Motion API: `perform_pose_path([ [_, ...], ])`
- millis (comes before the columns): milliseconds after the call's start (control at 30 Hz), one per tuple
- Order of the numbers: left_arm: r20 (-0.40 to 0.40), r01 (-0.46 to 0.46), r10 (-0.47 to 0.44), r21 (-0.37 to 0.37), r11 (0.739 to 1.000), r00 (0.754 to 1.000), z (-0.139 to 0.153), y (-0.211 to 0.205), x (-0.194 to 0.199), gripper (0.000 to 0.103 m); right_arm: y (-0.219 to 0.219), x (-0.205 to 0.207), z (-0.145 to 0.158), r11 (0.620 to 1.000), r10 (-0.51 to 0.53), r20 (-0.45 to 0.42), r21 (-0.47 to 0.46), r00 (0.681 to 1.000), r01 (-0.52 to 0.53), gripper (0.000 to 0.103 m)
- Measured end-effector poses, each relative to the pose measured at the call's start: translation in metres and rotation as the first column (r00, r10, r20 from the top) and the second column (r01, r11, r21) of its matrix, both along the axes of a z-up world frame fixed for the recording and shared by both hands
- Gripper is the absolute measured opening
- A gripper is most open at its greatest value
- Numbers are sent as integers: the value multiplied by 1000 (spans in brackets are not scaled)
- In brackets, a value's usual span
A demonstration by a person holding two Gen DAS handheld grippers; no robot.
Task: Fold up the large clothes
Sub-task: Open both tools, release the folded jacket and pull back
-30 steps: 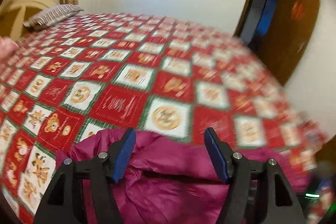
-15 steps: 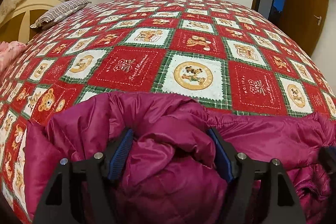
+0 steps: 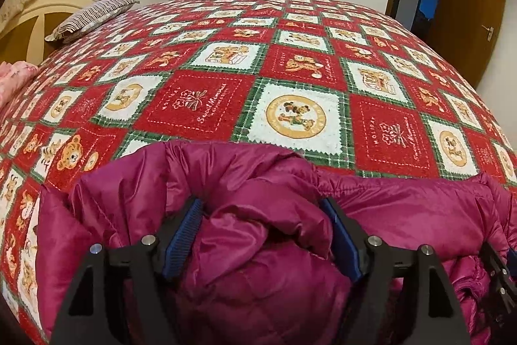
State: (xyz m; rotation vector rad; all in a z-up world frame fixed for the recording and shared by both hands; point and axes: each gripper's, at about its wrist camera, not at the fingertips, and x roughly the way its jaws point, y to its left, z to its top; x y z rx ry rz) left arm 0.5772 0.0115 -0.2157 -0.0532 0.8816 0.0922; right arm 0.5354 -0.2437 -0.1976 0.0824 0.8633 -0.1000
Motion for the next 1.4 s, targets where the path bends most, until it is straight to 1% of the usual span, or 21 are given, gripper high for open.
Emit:
perform_pose_path([
  [67,-8,10,-10,-15,1000,1000,2,1,-1,77,-1,-2,1,1000,-2,-1,-7,1000,2,51],
  [133,-29,44,-46,-46,998,999,10,3,-6,77,-4,-4,4,1000,5,-8,14,1000,-5,55],
  [200,0,81,-81,-80,993,997,30,5,-23,77,-10,-12,13,997,19,-19,72,1000,-17,56],
  [233,30,103,-100,-99,990,995,42,7,-35,77,-13,-20,20,995,16,-3,101,1000,-16,60],
  [300,79,155,-145,-136,979,986,64,9,-57,77,-22,-50,44,985,6,67,170,998,-17,71],
  [333,111,192,-175,-160,968,978,80,13,-77,77,-25,-66,55,983,0,97,182,995,-18,72],
  [400,154,245,-219,-176,953,963,102,15,-104,77,-29,-101,75,983,9,140,181,990,-35,72],
  [500,210,345,-309,-162,924,927,133,21,-161,78,-32,-156,97,990,34,174,132,984,-58,72],
  [567,231,388,-352,-136,911,907,141,35,-197,78,-39,-203,111,994,37,197,98,980,-58,76],
  [633,242,400,-365,-111,910,899,144,47,-228,79,-46,-237,119,996,25,219,83,975,-44,82],
  [667,244,402,-369,-101,910,897,144,55,-246,80,-50,-262,124,997,18,231,75,973,-36,83],
  [767,241,411,-380,-92,907,893,138,73,-290,80,-56,-304,129,998,13,229,59,973,-27,83],
  [900,210,383,-359,-87,920,909,123,86,-334,80,-57,-344,123,998,-2,200,55,980,-9,83],
  [967,194,368,-343,-111,923,919,116,93,-352,80,-56,-359,122,998,-3,192,57,981,-8,83],
  [1033,174,358,-331,-157,920,927,104,100,-372,80,-53,-376,121,998,9,183,61,983,-21,83],
  [1067,172,361,-334,-164,918,927,100,104,-378,80,-51,-384,119,998,23,171,52,985,-33,83],
  [1100,161,357,-332,-169,918,929,94,106,-386,80,-49,-388,116,998,32,156,43,987,-39,86],
  [1167,122,355,-338,-163,921,933,79,107,-401,80,-47,-401,103,999,37,120,29,992,-41,88],
  [1267,65,345,-339,-153,926,939,55,107,-420,80,-45,-409,71,998,46,29,30,999,-47,88],
  [1333,26,340,-340,-155,928,940,39,107,-430,80,-44,-411,50,999,48,2,22,999,-49,88],
  [1400,-10,318,-323,-146,937,946,27,107,-435,80,-43,-409,34,999,48,-27,3,998,-48,87],
])
